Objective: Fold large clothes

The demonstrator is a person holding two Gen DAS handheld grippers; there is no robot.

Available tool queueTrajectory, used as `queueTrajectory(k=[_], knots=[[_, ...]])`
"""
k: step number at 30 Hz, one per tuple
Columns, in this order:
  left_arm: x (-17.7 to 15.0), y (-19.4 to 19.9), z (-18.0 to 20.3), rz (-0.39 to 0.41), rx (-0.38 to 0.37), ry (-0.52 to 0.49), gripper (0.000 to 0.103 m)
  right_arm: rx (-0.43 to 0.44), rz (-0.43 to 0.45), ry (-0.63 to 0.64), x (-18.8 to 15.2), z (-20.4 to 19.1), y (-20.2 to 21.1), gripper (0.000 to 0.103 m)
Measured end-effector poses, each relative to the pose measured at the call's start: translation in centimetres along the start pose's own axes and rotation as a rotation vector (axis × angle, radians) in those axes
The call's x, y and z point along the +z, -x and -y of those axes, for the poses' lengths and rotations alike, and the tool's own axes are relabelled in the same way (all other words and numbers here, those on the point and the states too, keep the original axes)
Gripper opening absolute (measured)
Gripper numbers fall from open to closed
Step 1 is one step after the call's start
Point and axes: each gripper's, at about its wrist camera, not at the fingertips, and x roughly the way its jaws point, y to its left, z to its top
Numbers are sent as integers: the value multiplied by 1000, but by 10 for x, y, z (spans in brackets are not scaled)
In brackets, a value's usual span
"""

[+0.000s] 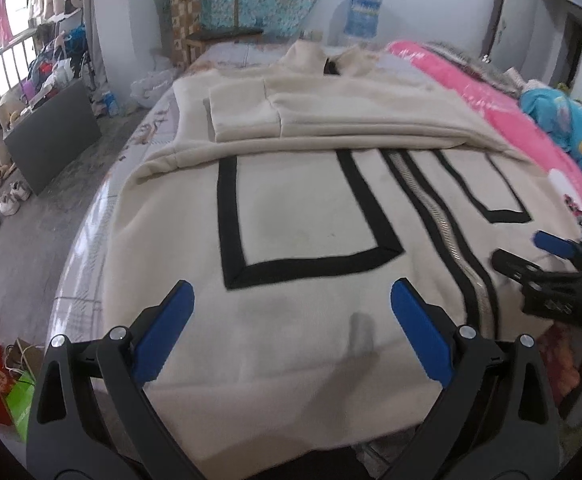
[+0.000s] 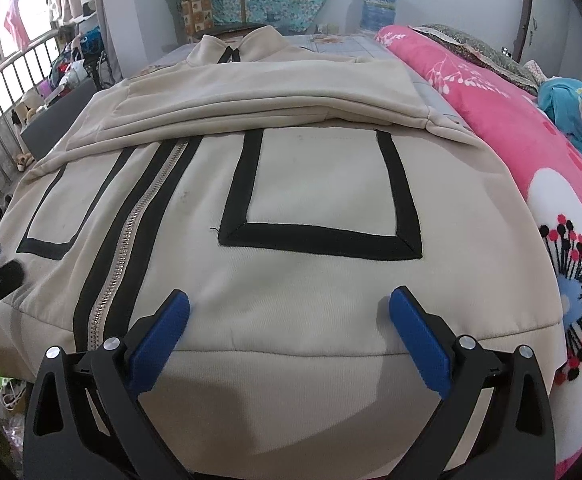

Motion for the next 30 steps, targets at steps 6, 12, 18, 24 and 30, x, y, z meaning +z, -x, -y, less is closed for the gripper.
queueTrajectory(k=[6,12,18,24,30], knots=[[-31,31,-10,7,-56,12,95,0,1,-1,0,0,0,97],[-68,50,-20,-14,-50,56,95,-2,3,-1,0,0,-1,97],[-87,55,-46,-36,34,121,90,-2,0,0,0,-1,-1,97],[-90,35,-76,-71,-65,246,77,-3,-1,-1,0,0,-1,97],[-92,11,-84,-93,-154,291,75,-4,-1,-1,0,0,-2,97]])
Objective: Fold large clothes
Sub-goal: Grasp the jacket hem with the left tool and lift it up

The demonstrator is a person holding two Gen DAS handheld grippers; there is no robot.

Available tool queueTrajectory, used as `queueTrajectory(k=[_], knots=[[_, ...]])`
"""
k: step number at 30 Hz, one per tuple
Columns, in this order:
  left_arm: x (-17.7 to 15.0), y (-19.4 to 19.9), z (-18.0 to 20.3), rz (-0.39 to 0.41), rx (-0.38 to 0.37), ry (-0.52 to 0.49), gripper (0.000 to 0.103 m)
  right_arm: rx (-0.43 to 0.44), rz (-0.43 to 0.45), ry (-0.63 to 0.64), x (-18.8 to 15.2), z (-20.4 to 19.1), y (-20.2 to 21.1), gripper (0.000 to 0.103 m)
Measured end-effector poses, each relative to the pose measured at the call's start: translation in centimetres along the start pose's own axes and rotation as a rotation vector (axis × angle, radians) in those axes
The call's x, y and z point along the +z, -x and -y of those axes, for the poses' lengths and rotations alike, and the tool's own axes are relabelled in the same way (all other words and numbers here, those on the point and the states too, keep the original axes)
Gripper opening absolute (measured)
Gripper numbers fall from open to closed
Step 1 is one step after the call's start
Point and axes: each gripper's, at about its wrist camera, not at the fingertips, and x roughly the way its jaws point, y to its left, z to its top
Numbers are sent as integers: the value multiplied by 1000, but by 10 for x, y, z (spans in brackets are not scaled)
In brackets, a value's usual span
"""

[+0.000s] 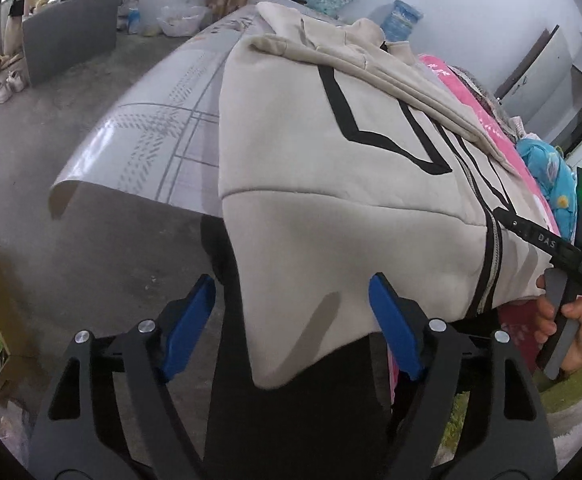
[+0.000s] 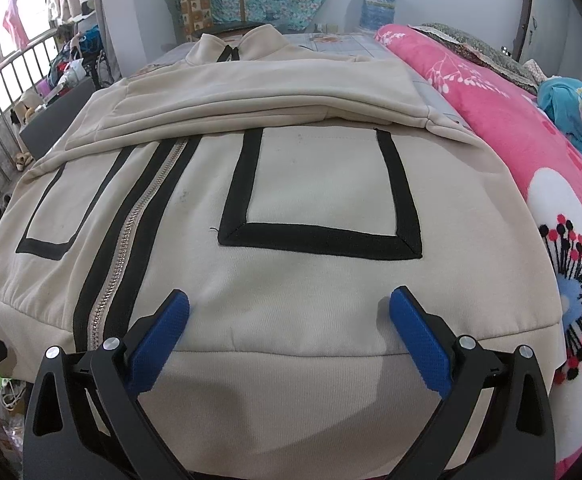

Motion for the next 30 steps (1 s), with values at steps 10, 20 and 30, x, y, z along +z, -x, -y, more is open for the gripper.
queueTrajectory(k=[10,20,30], knots=[[-2,-9,12,10,-7,-39,47,6,6,3,-2,1,0,97],[1,-5,34,12,133,-127,19,103,6,-53,-5,17,15,97],[3,-5,31,-6,127,-140,19,101,-24,-165,-40,90,71,94]])
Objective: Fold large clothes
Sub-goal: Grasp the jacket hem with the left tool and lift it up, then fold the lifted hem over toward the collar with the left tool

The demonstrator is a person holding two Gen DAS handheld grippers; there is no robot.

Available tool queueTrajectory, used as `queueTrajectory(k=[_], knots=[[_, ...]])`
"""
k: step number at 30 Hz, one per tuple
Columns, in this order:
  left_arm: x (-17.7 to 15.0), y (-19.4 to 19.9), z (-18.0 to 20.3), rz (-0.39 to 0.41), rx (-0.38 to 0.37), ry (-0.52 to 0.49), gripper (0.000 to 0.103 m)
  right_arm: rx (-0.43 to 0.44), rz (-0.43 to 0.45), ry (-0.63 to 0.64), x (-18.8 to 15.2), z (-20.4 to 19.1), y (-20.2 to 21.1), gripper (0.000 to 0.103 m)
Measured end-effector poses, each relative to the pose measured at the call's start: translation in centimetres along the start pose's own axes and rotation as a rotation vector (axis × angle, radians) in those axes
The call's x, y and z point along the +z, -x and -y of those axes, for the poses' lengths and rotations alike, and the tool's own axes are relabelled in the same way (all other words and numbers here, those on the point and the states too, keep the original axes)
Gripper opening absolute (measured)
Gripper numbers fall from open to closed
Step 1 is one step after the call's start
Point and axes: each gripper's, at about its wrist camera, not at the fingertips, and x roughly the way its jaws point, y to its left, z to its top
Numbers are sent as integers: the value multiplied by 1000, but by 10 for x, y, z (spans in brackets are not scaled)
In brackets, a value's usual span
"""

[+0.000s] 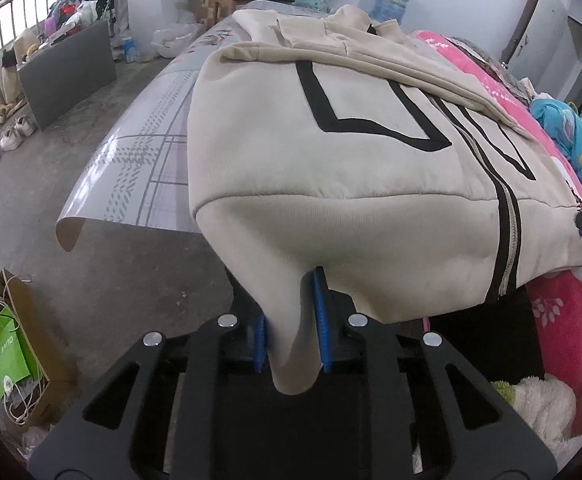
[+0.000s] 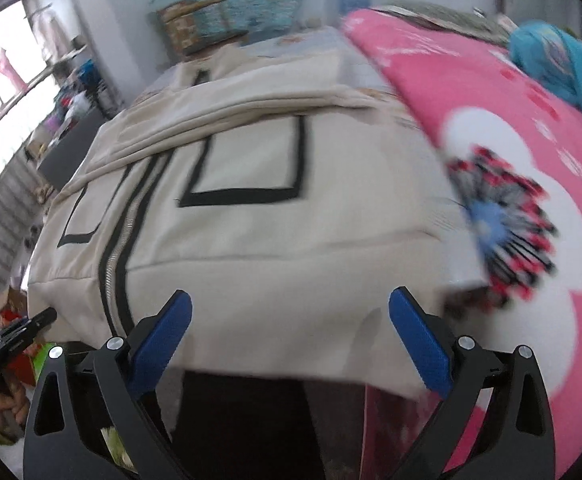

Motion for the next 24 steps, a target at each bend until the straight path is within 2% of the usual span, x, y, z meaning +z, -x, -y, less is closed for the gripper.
queueTrajectory(k=[7,11,15,18,20,21,22,23,24], knots=[[-2,1,1,-1,-2,-21,19,-13,-20,-161,-10,55,11,78],[-2,1,0,-3,-9,-13,19,38,-37,-221,-11,72,-2,67],[-4,-2,-4,-35,-47,17,19,77,-60,-242,-13,79,-16,58],[-8,-2,-6,-45,-65,42,20,105,-77,-232,-15,77,-22,43],[-10,-2,-7,-46,-71,52,20,133,-91,-235,-17,76,-24,26],[-11,-2,-6,-46,-72,54,20,140,-94,-232,-18,74,-24,22],[-13,0,-4,-40,-71,51,17,134,-97,-220,-18,70,-24,14],[-13,3,-2,-34,-71,43,11,127,-95,-209,-19,67,-22,10],[-13,6,1,-29,-66,26,9,123,-88,-198,-19,64,-18,8]])
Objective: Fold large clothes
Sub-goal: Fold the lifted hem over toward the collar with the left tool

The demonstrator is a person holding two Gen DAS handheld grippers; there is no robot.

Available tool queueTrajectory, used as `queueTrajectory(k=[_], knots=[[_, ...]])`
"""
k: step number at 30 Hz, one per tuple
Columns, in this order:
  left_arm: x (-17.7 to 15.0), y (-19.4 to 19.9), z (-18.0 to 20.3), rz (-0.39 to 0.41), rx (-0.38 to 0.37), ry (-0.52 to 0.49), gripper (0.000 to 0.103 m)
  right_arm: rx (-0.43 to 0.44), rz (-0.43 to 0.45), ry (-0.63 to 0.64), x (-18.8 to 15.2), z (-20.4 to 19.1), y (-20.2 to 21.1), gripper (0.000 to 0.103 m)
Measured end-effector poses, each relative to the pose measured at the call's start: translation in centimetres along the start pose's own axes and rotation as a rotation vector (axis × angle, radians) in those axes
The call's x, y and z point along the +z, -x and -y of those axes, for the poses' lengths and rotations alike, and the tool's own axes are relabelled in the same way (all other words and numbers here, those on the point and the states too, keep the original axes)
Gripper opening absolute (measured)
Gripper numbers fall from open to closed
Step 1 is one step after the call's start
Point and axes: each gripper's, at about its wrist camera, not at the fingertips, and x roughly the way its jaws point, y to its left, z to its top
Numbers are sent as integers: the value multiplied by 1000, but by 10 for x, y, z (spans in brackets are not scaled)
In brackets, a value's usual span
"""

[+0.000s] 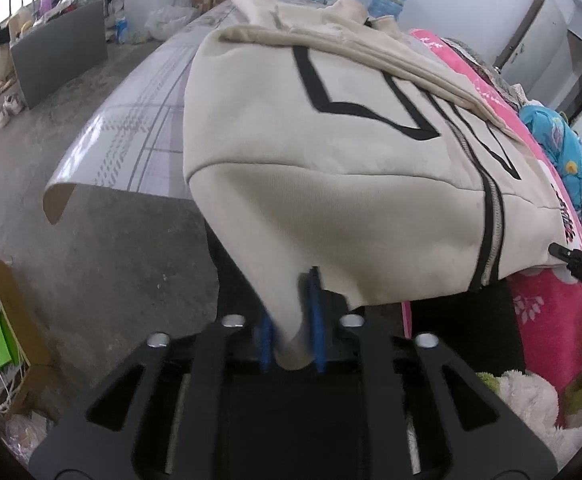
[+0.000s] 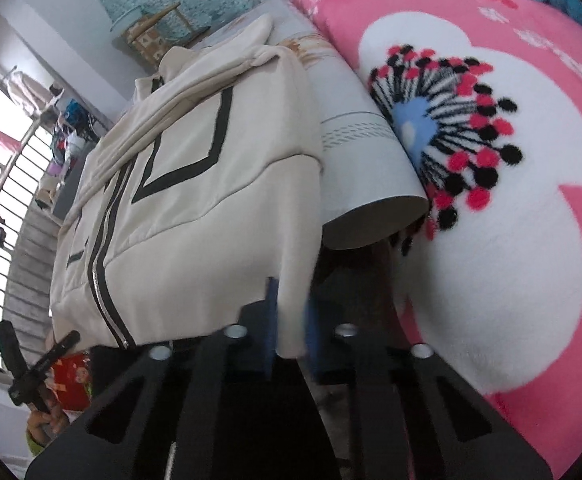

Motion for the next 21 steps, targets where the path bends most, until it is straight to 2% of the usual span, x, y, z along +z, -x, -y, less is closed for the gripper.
queueTrajectory(k=[3,12,16,21], knots=[[1,16,7,25,-1,-52,5,-2,31,18,0,-7,16,7],[11,91,5,155,-137,-31,4,83,140,64,-2,-28,73,5],[9,107,-4,152,-190,2,4,121,157,37,-9,-25,93,5],[13,101,-13,127,-232,50,4,154,137,-5,-16,-20,89,5]])
